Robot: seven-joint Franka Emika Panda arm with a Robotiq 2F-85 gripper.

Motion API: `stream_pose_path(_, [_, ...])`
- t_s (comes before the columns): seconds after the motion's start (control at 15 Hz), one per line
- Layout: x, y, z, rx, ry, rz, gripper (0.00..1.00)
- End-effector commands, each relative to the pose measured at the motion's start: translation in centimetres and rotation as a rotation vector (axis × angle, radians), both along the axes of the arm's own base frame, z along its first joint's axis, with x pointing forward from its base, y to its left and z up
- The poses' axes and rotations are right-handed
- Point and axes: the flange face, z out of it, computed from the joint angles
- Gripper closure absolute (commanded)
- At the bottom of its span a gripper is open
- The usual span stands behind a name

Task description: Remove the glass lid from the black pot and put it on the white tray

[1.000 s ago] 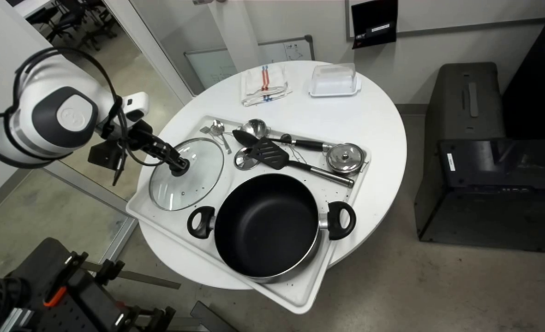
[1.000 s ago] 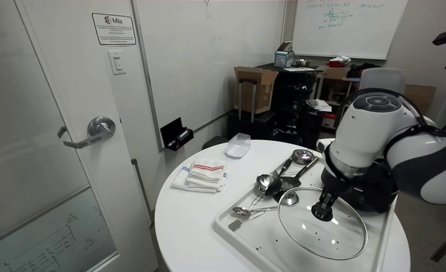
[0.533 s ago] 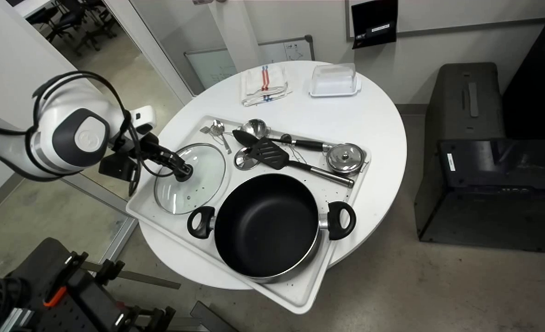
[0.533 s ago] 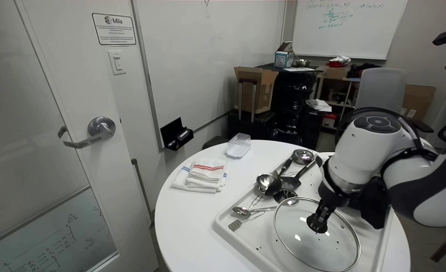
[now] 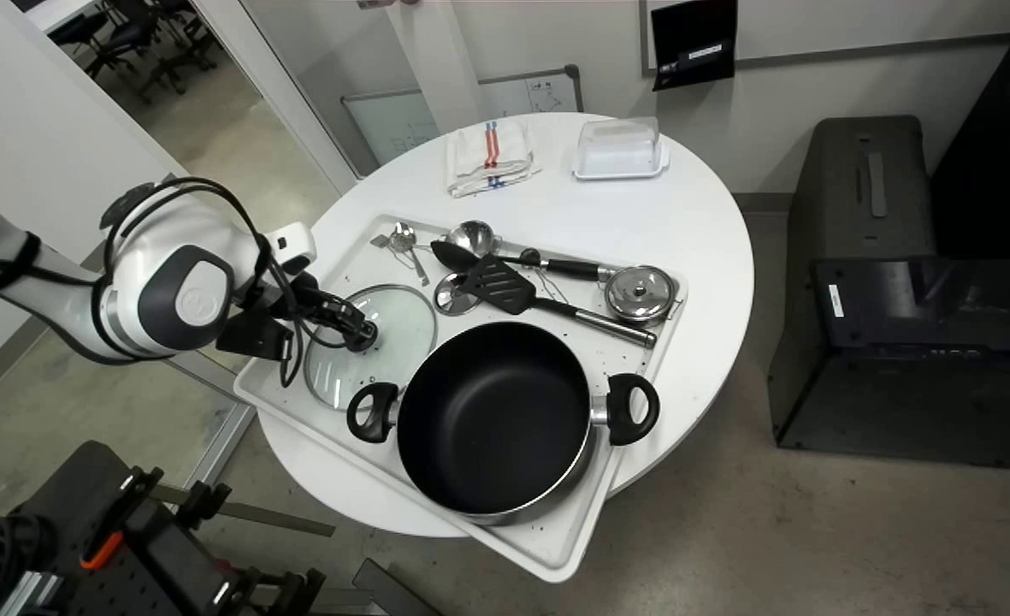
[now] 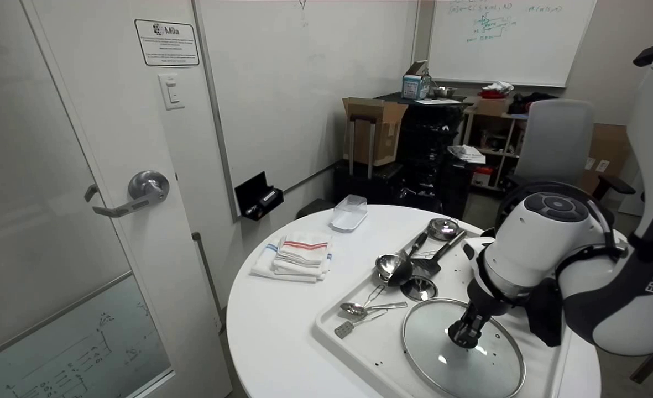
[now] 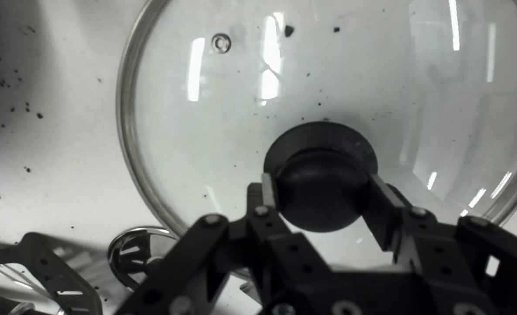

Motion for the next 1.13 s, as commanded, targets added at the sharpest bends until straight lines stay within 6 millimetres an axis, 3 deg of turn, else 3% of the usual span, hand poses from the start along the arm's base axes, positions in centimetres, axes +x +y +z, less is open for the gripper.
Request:
stream_pose_path(0.0, [0.5, -0.1, -0.8, 0.022, -0.034, 0.037, 0.75])
stream_pose_path(0.13, [0.5, -0.1, -0.5, 0.032, -0.035, 0.042, 0.7])
stream_pose_path(0.2, [0.5, -0.1, -0.5, 0.037, -0.034, 0.043, 0.25])
stream_pose_path(0.27, [0.4, -0.1, -0.3, 0.041, -0.033, 0.045, 0.23])
stream_pose_path(0.47, [-0.1, -0.1, 0.3, 0.054, -0.015, 0.045, 0.04])
stream_pose_path(1.07, [-2.3, -0.4, 4.1, 0.11, -0.004, 0.069, 0.0])
